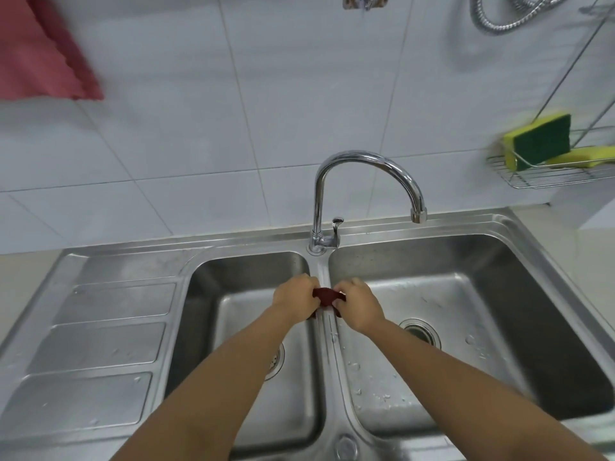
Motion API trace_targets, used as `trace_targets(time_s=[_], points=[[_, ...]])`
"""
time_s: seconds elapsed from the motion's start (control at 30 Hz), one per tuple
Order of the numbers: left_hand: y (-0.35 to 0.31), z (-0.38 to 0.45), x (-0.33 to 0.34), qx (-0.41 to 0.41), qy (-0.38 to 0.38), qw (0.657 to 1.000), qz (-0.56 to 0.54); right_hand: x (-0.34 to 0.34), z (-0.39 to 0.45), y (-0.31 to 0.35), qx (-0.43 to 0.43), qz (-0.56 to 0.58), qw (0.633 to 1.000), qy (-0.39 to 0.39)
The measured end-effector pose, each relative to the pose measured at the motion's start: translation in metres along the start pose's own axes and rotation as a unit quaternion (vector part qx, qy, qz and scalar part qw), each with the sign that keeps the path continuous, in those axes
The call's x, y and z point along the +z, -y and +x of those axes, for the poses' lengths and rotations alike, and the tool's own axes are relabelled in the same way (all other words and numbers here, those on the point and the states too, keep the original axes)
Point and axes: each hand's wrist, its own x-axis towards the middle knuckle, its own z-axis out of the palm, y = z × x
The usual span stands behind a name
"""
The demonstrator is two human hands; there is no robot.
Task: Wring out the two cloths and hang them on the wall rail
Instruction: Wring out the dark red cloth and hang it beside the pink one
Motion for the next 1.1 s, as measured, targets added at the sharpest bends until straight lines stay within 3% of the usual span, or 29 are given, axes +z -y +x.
trace_targets(time_s=[0.33, 0.7, 0.83, 0.97, 1.1], points=[[0.019, -0.052, -0.055, -0.036, -0.066, 0.986, -0.150, -0.028, -0.029, 0.040, -0.013, 0.255, 0.961, 0.104], [0.037, -0.120, -0.102, -0.086, -0.158, 0.937, -0.299, -0.005, -0.045, 0.113, -0.120, 0.240, 0.946, 0.181], [0.048, -0.140, -0.111, -0.110, -0.174, 0.901, -0.382, 0.006, -0.051, 0.146, -0.187, 0.274, 0.918, 0.217], [0.067, -0.159, -0.114, -0.112, -0.192, 0.872, -0.437, 0.027, -0.054, 0.165, -0.140, 0.292, 0.932, 0.163], [0.089, -0.169, -0.107, -0.145, -0.237, 0.884, -0.375, 0.034, -0.059, 0.179, -0.139, 0.094, 0.984, 0.057]])
